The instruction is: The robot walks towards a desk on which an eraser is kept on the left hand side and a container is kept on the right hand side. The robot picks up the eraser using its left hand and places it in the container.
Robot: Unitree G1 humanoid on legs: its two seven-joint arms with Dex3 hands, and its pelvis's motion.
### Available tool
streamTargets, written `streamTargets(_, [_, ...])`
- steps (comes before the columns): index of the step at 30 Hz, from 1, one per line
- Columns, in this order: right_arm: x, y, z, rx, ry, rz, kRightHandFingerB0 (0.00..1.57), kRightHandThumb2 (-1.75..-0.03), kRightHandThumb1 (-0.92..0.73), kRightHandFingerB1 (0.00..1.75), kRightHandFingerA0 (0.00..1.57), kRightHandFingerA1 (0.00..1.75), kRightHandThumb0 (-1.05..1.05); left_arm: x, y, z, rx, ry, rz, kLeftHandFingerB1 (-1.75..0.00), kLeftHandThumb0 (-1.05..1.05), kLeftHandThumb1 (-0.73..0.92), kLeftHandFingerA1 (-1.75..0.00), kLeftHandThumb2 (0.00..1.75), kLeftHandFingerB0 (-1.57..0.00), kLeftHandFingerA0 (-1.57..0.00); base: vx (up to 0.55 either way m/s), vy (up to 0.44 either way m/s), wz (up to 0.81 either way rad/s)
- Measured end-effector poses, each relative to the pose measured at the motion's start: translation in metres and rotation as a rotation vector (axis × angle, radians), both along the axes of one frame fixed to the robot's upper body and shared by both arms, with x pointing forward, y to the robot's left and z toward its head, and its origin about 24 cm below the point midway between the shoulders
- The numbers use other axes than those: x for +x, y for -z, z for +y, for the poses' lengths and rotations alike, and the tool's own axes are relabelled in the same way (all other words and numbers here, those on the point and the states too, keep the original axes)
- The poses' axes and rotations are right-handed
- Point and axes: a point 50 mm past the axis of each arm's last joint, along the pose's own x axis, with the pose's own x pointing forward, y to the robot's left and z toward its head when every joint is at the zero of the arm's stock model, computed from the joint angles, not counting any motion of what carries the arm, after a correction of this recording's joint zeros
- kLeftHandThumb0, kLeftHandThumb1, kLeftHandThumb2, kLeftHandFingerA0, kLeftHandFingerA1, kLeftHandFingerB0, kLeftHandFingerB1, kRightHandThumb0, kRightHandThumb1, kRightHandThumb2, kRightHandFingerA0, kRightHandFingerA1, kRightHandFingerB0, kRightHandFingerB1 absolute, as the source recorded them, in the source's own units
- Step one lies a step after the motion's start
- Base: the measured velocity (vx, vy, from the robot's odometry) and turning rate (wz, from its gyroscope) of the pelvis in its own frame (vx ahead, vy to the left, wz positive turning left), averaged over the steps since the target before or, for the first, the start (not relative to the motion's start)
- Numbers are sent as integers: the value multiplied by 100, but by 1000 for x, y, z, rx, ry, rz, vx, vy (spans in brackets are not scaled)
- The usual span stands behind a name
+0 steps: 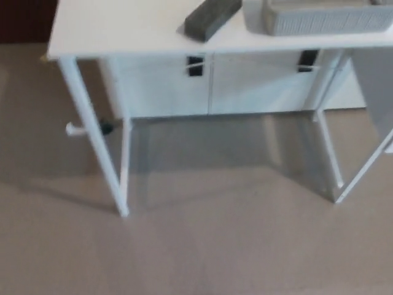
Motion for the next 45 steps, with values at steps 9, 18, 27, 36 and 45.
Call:
streamTargets(9, [-7, 3, 2, -1, -21, 32, 35, -55, -50, 41, 32, 52, -43, -7, 1, -5, 33, 95, 16, -40, -31, 43, -44, 62, -39, -41, 199, 37, 2])
streamTargets(18, [-4, 0, -2, -11, -27, 16, 34, -55, -52, 42, 30, 53, -45, -5, 7, -24, 35, 180, -17, -39, -30, 46, -42, 62, -38, -39, 220, -188, 5])
streamTargets(27, [-14, 1, -2, -11, -14, 33, 29, -75, -41, 52, 31, 60, -49, 4, 12, -39, -64, 126, -107, -39, -30, 47, -44, 63, -37, -40, 173, 35, -3])
streamTargets(36, [-12, 2, 0, -8, -21, 21, 31, -75, -39, 52, 33, 61, -50, -5, 11, -29, -55, 68, -78, -32, -27, 54, -39, 56, -37, -38, 114, -17, 4])
streamTargets(45, [-12, 1, -2, -10, -13, 15, 30, -74, -41, 51, 32, 58, -49, -7, 10, -20, -41, 42, -36, -32, -26, 54, -40, 56, -37, -40, 93, -223, 1])
